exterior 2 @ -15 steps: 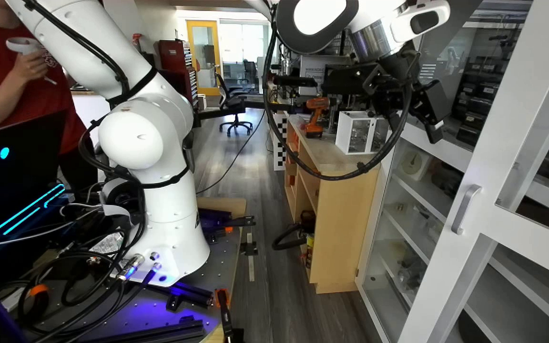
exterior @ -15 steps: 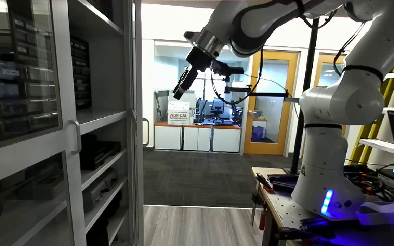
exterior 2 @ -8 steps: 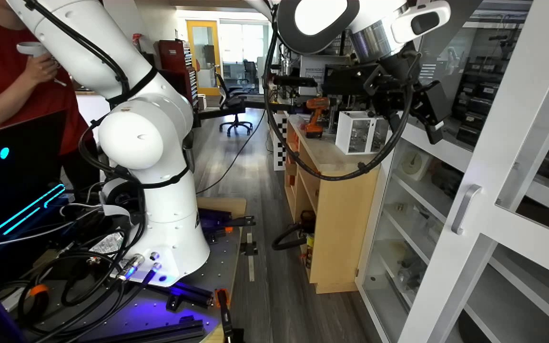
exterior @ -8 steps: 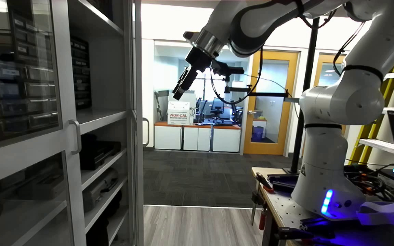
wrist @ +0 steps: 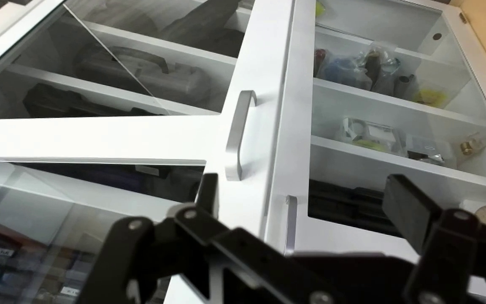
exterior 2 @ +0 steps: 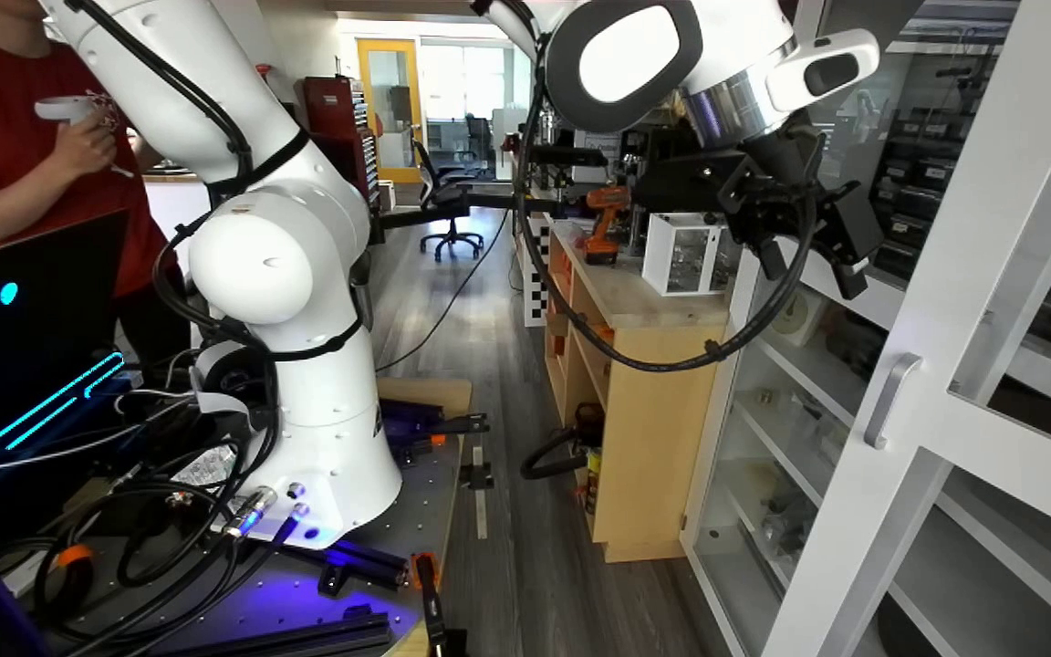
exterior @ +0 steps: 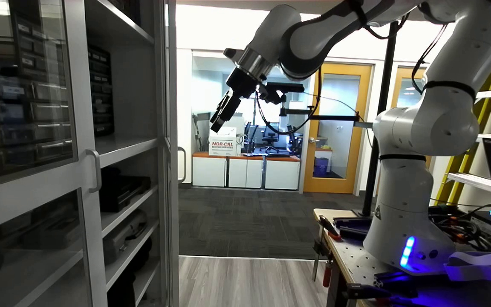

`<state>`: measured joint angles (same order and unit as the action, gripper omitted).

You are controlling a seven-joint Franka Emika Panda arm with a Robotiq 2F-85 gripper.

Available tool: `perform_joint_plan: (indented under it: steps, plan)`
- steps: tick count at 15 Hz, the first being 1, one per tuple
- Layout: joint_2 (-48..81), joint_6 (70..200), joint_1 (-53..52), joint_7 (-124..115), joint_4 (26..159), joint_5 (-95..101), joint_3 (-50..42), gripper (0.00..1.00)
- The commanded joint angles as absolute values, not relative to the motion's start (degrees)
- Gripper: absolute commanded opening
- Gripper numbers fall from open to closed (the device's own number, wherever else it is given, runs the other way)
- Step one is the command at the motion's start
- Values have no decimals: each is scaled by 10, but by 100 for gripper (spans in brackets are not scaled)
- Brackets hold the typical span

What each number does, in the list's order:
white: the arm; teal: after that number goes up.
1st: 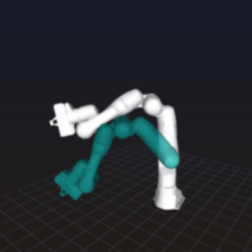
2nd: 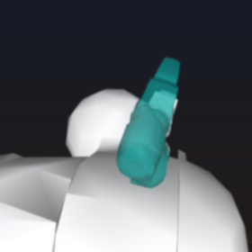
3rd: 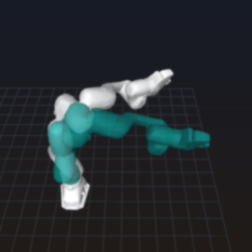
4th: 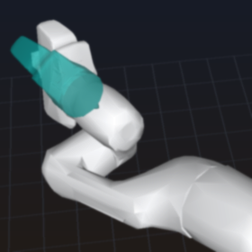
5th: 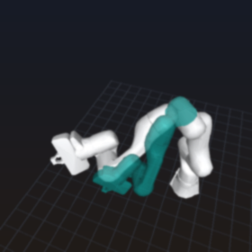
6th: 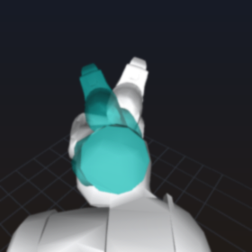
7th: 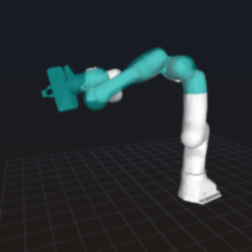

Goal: Close the door of the cabinet

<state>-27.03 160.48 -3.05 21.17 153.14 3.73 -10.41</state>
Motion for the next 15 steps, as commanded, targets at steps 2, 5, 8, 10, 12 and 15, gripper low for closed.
perform_joint_plan:
  steps: [2, 5, 8, 10, 12, 15]
  plan:
    - [-237, 1653, -79, 296, 1520, 8, -164, 100]
    - [-225, 1667, -122, 349, 1517, -29, -215, 100]
    - [-216, 1675, -167, 400, 1512, -68, -268, 100]
    - [-213, 1678, -199, 433, 1508, -94, -303, 100]
    - [-207, 1679, -227, 459, 1502, -117, -333, 100]
    - [-195, 1686, -264, 484, 1495, -142, -367, 100]
